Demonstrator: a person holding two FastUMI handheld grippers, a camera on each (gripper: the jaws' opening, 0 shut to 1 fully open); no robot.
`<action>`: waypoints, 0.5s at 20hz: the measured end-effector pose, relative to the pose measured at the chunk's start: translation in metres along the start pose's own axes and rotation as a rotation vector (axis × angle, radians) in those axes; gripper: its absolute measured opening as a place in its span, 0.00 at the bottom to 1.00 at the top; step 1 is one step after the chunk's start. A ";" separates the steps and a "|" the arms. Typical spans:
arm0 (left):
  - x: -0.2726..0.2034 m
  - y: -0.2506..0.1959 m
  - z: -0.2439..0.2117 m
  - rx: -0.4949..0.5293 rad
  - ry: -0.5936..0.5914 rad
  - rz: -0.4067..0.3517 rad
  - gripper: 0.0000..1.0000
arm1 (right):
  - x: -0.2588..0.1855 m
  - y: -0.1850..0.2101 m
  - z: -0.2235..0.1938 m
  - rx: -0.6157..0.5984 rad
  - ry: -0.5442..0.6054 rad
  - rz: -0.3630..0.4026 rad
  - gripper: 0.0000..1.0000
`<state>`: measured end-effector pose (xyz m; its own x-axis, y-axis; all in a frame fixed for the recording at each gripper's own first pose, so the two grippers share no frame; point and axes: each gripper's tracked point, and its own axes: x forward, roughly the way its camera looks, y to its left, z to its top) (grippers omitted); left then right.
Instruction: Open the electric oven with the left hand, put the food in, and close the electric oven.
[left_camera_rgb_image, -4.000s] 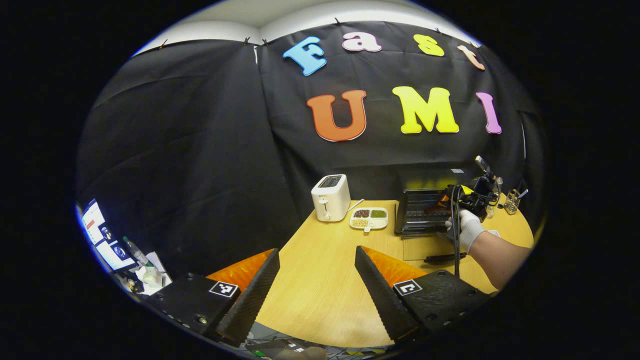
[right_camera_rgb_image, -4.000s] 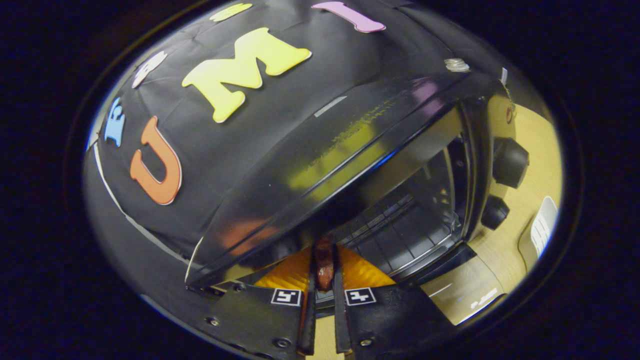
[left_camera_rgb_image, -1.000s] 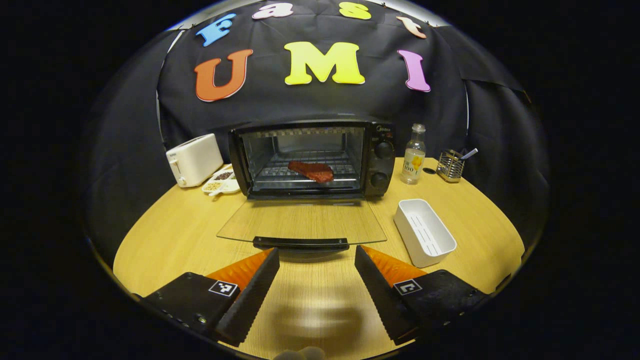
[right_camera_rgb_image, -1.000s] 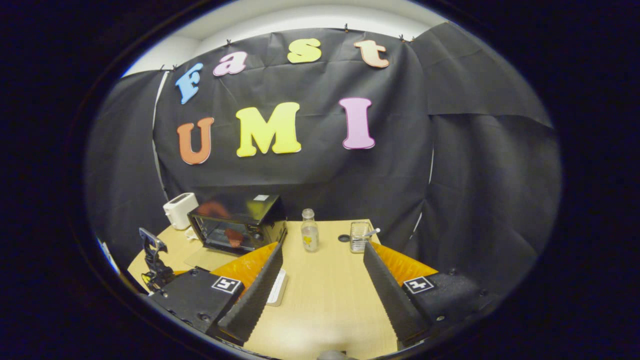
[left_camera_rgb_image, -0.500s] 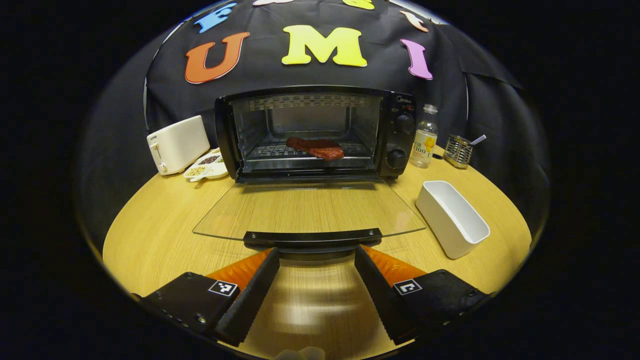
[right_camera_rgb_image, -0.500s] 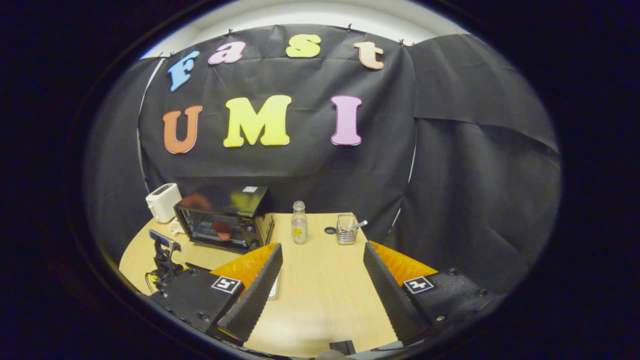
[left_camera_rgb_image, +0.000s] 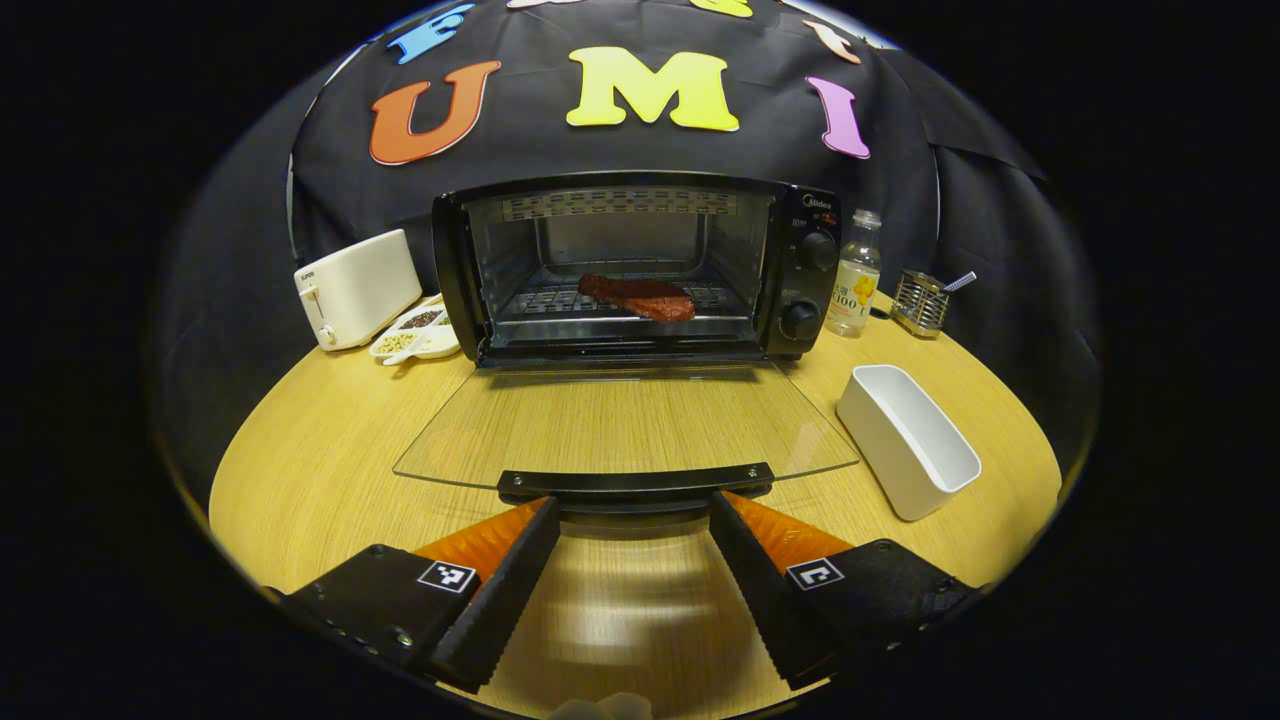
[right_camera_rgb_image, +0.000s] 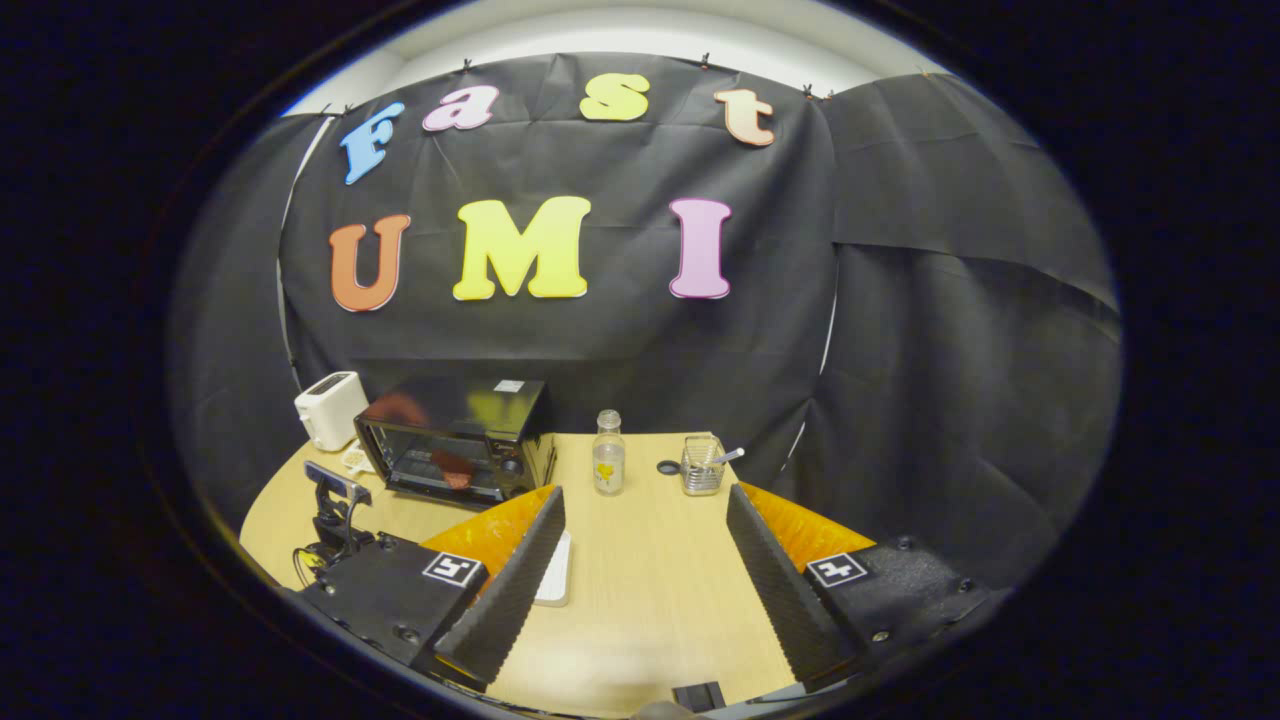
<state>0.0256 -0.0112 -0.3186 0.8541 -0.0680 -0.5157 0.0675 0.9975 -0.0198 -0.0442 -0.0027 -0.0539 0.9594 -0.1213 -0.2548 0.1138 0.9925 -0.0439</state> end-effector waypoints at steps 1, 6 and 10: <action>-0.002 0.000 0.006 0.002 -0.013 0.002 0.96 | 0.001 0.001 0.001 -0.002 -0.002 0.004 1.00; -0.013 0.002 0.046 -0.019 -0.083 0.001 0.96 | -0.001 -0.002 0.006 0.008 -0.026 0.015 1.00; -0.017 0.007 0.094 -0.038 -0.152 -0.006 0.97 | -0.001 -0.010 0.002 0.032 -0.026 0.015 1.00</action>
<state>0.0598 -0.0043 -0.2294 0.9221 -0.0727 -0.3800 0.0553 0.9969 -0.0566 -0.0459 -0.0124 -0.0508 0.9674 -0.1061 -0.2300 0.1068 0.9942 -0.0094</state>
